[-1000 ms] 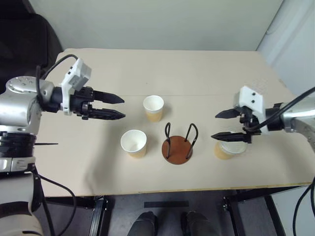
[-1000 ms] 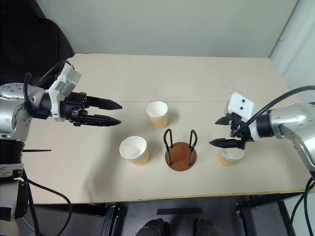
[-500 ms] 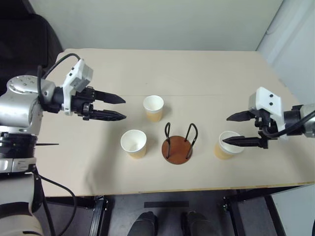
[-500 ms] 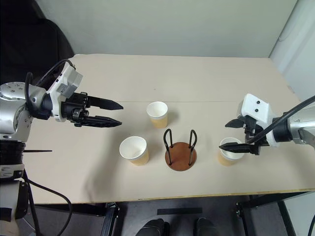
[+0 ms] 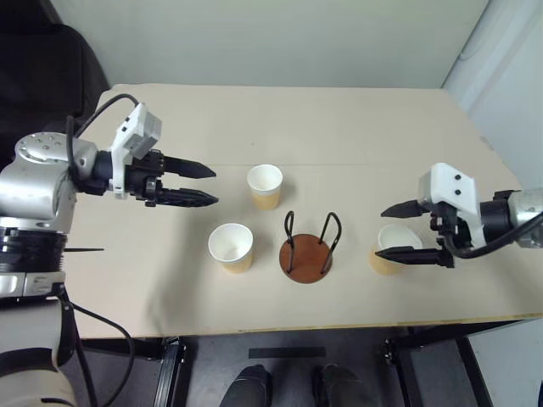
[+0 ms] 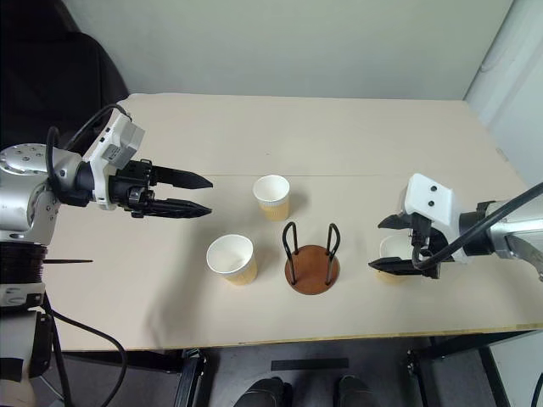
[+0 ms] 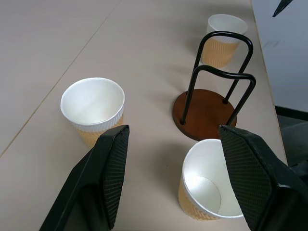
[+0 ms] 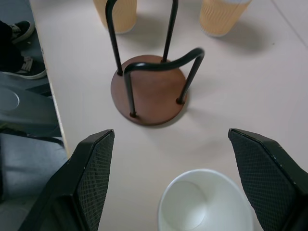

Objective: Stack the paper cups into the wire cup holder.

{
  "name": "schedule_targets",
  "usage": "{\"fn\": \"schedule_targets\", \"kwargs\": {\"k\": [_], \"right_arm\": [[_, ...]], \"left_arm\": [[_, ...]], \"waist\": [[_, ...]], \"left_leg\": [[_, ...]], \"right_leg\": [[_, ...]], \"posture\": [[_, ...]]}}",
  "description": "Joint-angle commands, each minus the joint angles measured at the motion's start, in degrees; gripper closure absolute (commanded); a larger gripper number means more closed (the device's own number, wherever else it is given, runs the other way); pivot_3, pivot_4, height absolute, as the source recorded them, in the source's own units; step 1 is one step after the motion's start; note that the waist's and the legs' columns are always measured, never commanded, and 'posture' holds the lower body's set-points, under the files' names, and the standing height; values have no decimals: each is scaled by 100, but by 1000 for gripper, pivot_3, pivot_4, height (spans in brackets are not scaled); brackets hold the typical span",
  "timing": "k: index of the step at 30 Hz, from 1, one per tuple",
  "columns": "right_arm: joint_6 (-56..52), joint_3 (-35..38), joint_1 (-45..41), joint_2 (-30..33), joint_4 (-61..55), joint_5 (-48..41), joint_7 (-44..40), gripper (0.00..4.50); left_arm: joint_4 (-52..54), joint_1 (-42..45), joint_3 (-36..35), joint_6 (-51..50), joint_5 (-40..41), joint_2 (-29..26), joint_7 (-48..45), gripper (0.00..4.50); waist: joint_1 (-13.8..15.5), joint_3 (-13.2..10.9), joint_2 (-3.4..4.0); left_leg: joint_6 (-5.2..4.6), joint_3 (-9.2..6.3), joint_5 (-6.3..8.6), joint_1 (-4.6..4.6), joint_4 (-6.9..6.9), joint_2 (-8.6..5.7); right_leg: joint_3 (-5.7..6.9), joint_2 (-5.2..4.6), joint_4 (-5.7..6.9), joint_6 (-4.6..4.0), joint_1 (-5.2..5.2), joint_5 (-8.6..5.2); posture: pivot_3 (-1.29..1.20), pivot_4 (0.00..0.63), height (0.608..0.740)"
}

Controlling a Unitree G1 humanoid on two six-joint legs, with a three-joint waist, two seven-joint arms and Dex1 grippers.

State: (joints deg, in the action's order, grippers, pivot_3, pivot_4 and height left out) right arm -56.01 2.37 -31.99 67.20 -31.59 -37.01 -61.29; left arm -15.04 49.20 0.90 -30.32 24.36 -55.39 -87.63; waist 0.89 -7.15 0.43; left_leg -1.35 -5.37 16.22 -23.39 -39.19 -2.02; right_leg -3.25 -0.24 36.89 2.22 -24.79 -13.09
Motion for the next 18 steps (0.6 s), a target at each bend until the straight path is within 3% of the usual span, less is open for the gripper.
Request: {"fn": "schedule_targets", "kwargs": {"k": [1,7,18], "right_arm": [[-74,74,-446,-164,79,-181,106,676],[-364,-42,-1174,-687,348,-334,392,676],[-468,-142,-1436,-872,429,-307,544,676]], "left_arm": [[-65,197,-192,221,-117,5,274,1315],[-896,712,-77,1486,-897,393,1199,1315],[-1306,657,361,3313,-1800,475,1136,1315]], "waist": [[-4,0,0],[3,0,0],[-1,0,0]], "left_leg": [[0,0,0,0,0,0],[-2,-1,-1,0,-10,0],[-5,-2,0,-9,0,-3]], "right_leg": [[0,0,0,0,0,0],[1,0,2,3,1,2],[2,-1,-10,3,-4,2]], "posture": [[0,150,740],[0,150,740],[0,150,740]]}}
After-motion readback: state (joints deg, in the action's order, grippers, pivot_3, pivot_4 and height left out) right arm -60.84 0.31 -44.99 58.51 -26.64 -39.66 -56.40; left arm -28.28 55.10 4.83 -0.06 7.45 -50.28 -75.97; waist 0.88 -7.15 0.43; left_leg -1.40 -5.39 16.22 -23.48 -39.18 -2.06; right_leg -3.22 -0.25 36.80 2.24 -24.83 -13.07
